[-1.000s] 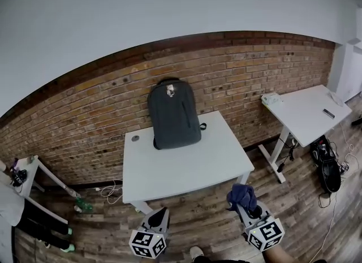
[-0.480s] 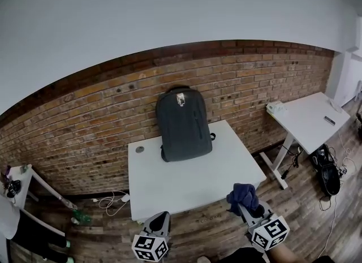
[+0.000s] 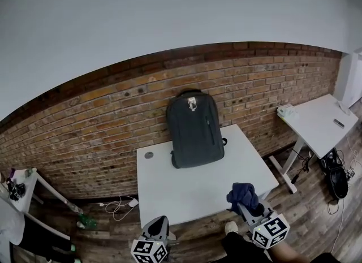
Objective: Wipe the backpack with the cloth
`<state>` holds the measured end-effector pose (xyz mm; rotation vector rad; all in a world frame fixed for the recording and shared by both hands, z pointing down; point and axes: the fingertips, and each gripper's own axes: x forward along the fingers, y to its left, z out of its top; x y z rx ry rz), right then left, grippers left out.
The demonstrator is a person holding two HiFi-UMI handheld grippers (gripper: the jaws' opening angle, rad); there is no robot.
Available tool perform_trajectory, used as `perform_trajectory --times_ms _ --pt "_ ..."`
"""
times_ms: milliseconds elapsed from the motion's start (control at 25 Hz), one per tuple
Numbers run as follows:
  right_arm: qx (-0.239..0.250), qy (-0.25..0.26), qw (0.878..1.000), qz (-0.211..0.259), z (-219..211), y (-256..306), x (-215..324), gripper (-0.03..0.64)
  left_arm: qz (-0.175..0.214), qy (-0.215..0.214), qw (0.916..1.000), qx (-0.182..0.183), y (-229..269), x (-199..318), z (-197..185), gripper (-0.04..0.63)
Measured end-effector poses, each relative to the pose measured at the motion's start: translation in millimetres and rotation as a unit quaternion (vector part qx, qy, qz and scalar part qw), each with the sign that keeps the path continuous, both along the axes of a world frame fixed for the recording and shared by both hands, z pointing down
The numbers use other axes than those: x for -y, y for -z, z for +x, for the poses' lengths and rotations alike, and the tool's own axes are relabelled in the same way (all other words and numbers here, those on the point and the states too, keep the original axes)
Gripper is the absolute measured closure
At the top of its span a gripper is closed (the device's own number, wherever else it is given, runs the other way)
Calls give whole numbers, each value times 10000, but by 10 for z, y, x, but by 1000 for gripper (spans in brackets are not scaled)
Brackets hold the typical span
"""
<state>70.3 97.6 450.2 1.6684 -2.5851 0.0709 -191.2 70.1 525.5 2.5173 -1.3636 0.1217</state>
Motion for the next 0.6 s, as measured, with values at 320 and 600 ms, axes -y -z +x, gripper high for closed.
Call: perform_trajectory --times_ms 320,600 --pt "93 195 9997 98 2 24 556 577 43 147 9999 70 72 441 -3 604" --pt "315 338 9988 139 144 85 1127 577 3 233 9995 212 98 888 191 604"
